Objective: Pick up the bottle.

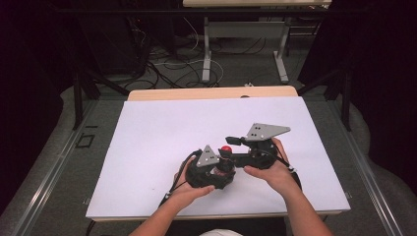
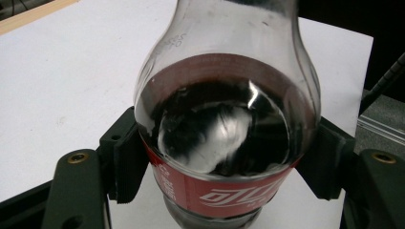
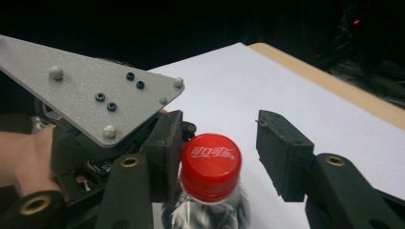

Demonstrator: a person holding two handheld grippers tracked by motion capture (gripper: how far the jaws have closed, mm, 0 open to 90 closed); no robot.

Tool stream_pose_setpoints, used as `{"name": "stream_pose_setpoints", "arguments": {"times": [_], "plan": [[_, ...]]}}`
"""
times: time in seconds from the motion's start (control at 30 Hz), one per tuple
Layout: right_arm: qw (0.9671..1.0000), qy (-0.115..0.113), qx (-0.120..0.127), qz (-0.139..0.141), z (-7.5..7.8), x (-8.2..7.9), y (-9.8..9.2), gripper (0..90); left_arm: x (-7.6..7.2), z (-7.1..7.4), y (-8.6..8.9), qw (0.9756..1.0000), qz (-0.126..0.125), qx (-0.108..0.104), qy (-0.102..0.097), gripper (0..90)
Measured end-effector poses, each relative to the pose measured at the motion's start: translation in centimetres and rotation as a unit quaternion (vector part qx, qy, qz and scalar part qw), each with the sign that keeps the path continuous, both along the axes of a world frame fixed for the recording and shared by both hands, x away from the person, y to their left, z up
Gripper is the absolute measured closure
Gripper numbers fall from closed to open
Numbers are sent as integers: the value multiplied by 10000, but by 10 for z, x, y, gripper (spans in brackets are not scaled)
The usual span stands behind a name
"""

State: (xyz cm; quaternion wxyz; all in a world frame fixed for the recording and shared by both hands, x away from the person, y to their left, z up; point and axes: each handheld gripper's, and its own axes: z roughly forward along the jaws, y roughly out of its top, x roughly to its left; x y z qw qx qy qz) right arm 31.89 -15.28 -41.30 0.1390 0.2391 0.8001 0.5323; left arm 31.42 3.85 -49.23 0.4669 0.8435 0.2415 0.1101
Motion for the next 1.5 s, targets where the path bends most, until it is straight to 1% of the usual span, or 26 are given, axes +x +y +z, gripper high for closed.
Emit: {"name": "stream_pose_setpoints", "arguments": {"times": [0.03, 0.07, 0.13, 0.17, 0.27, 0.37, 0.4, 0.5, 0.57, 0.6, 0.73, 0.8, 0.9, 0.97, 1.03, 1.1, 1.13, 1.17, 1.2, 1.27, 1.3, 1.33, 1.37, 1.43, 1.47, 1.5], "plan": [[10000, 6, -58, 17, -1, 0, 1, 545, 0, 1, 1, 10000, -57, 40, 41, 296], [10000, 15, -35, 42, -2, 0, 3, 564, -1, 0, 0, 10000, -46, 26, -23, 296], [9999, 69, -64, 105, -4, 0, 4, 596, -2, 1, 1, 9999, -91, 72, 32, 296], [9999, 81, -14, 104, -5, -1, 4, 606, -2, 1, 1, 10000, -83, 38, -12, 296], [9999, 102, -11, 112, -6, -1, 4, 610, -3, 0, 2, 10000, -65, 41, 39, 296], [9999, 117, 40, 25, -8, -2, 6, 612, -3, -1, 2, 10000, -2, 57, 3, 296], [9999, 125, -8, 20, -7, -2, 6, 612, -3, -1, 2, 10000, -2, 57, 3, 296], [9998, 114, 62, -145, -8, -4, 10, 614, -4, 1, 3, 9999, 94, 75, 47, 296], [9997, 107, -8, -229, -6, -6, 12, 614, -5, 0, 3, 9998, 210, 33, -1, 297], [9995, 79, 35, -291, -7, -7, 14, 614, -5, 1, 4, 9997, 241, 58, 8, 296], [9990, 81, 8, -438, -6, -8, 19, 615, -5, 2, 6, 9995, 308, 87, 56, 297], [9986, 76, 12, -518, -6, -9, 22, 615, -5, 2, 6, 9994, 322, 93, 31, 296], [9981, 84, -9, -604, -5, -9, 24, 616, -6, 3, 7, 9988, 481, 93, 15, 297], [9978, 62, 10, -662, -4, -9, 26, 616, -6, 4, 7, 9986, 516, 125, -20, 297], [9970, 77, 15, -771, -3, -9, 28, 616, -7, 5, 5, 9979, 653, 51, 4, 297], [9965, 132, 13, -819, -1, -9, 29, 616, -6, 6, 6, 9980, 635, 41, 15, 297], [9969, 93, -20, -783, -1, -9, 29, 616, -6, 7, 8, 9982, 588, 68, -6, 297], [9972, 56, -47, -743, 0, -9, 29, 616, -6, 8, 9, 9986, 520, 42, 42, 298], [9975, 30, 2, -703, 0, -8, 29, 616, -6, 8, 10, 9987, 508, 44, 37, 297], [9984, 23, -42, -558, 2, -8, 28, 617, -6, 8, 10, 9986, 528, 30, 2, 298], [9988, -14, -21, -488, 2, -6, 28, 617, -6, 9, 11, 9989, 471, -12, 9, 298], [9993, 7, -47, -384, 2, -5, 27, 617, -5, 9, 12, 9991, 415, -31, 17, 298], [9996, -50, -111, -237, 3, -4, 27, 617, -5, 9, 13, 9993, 383, -49, 28, 298], [9999, -43, -138, 15, 5, -1, 26, 618, -5, 10, 15, 9995, 313, -3, 36, 298], [9996, -110, -168, 195, 6, 1, 25, 618, -5, 11, 16, 9997, 219, -56, 39, 298], [9990, -113, -196, 379, 7, 3, 24, 618, -4, 13, 18, 9999, 134, -43, 53, 297]]}}
